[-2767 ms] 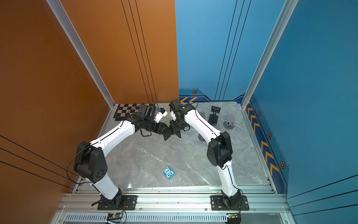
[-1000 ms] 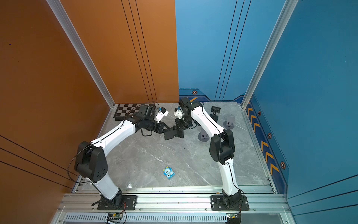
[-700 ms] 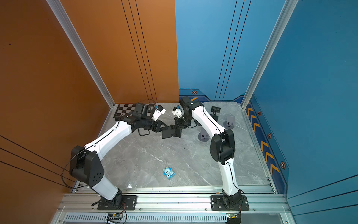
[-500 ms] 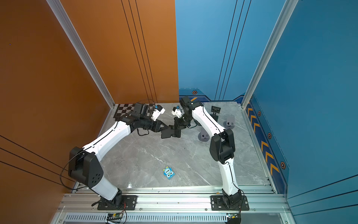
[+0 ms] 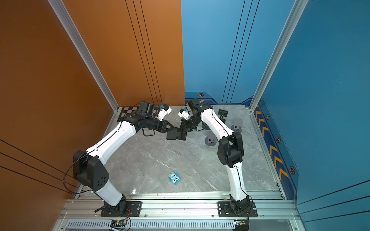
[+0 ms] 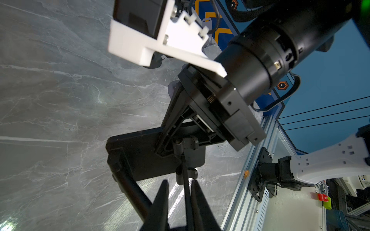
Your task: Open the phone stand
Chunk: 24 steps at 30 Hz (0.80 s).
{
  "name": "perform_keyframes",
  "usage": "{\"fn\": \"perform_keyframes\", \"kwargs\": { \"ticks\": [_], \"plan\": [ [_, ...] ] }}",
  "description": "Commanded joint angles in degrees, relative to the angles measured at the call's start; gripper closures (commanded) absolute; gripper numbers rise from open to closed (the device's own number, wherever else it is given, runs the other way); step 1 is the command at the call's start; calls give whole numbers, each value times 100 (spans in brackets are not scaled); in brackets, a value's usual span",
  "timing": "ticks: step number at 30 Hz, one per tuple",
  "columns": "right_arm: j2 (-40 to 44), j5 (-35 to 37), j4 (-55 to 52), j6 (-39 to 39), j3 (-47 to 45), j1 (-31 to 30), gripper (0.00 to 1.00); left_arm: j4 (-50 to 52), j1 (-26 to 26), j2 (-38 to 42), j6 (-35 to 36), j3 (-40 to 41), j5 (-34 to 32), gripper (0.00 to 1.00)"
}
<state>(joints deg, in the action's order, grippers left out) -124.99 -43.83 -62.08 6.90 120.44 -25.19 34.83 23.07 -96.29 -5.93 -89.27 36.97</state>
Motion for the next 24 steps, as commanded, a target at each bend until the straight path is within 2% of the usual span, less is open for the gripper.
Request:
{"fn": "perform_keyframes", "kwargs": {
  "ticks": [1, 5, 9, 13, 16, 19, 21, 24],
  "plan": [
    [-445, 267, 1353, 975, -99, -58, 100, -16, 833, 112, -224, -509, 1962, 100],
    [-445, -65, 1502, 1067, -109, -78, 100, -20, 933, -20, -256, -684, 2120, 100],
    [-422, -87, 1525, 1077, -149, -91, 100, -21, 949, -83, -265, -792, 2109, 100],
    [-340, 46, 1559, 1170, -227, -2, 100, -25, 851, 15, -264, -752, 1622, 97],
    [-243, 46, 1597, 1242, -223, 90, 100, -33, 748, 183, -228, -698, 820, 74],
    [-160, 33, 1603, 1277, -223, 145, 100, -37, 708, 394, -153, -696, -284, 37],
    [-113, 32, 1604, 1296, -223, 162, 100, -63, 708, 510, -74, -717, -881, 23],
    [-105, 18, 1612, 1450, -193, 188, 100, -94, 678, 648, 44, -700, -1508, 19]
  ]
}}
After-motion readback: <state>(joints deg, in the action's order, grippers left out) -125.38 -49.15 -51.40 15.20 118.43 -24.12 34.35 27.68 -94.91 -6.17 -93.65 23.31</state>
